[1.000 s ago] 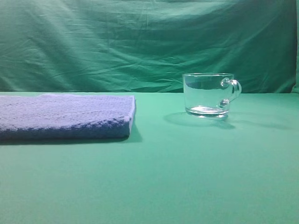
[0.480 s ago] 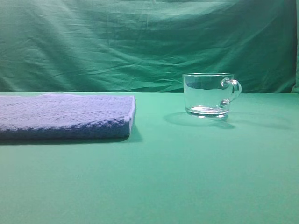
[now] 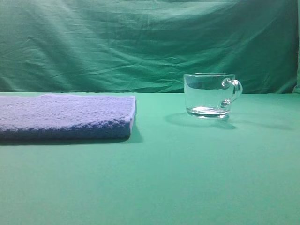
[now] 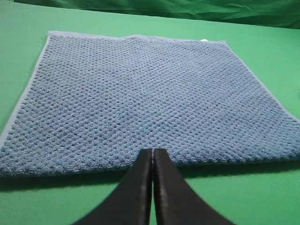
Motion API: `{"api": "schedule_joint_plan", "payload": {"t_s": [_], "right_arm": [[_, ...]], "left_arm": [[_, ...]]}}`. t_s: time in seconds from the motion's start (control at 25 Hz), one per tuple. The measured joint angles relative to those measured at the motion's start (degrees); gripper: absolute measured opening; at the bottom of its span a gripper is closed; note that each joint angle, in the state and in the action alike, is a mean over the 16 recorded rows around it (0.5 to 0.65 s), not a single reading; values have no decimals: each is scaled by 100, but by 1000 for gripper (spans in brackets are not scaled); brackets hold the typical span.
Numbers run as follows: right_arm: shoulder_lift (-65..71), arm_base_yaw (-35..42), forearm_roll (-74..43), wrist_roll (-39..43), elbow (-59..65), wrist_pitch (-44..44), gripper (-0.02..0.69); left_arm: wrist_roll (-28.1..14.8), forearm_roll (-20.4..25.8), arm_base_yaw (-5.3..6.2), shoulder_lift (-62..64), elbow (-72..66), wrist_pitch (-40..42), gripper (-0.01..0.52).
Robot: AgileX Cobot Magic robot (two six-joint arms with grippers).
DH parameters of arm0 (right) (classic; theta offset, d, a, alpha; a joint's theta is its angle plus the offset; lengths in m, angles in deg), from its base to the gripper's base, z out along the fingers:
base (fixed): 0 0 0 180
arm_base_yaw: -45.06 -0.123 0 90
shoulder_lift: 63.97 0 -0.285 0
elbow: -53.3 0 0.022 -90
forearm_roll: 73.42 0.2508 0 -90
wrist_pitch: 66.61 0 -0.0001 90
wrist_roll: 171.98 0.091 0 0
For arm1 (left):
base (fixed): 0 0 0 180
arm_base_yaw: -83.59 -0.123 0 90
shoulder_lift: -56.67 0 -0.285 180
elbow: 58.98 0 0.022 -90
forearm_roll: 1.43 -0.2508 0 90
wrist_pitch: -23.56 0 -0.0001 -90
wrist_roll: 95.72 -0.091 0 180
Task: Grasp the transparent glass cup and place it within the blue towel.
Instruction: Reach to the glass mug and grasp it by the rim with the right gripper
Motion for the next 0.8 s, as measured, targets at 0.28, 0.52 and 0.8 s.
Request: {"api": "schedule_joint_plan", "payload": {"t_s": [0.28, 0.52, 0.8], "right_arm": [[1958, -384, 166, -626, -1110, -1045, 49], [3581, -1038, 314, -1065, -2035, -1505, 53], [5297, -1794, 434, -1408, -3135, -1755, 198]], "left_arm": [[0, 0, 0, 0, 0, 0, 0], [0, 0, 0, 0, 0, 0, 0], [0, 0, 0, 0, 0, 0, 0]]}}
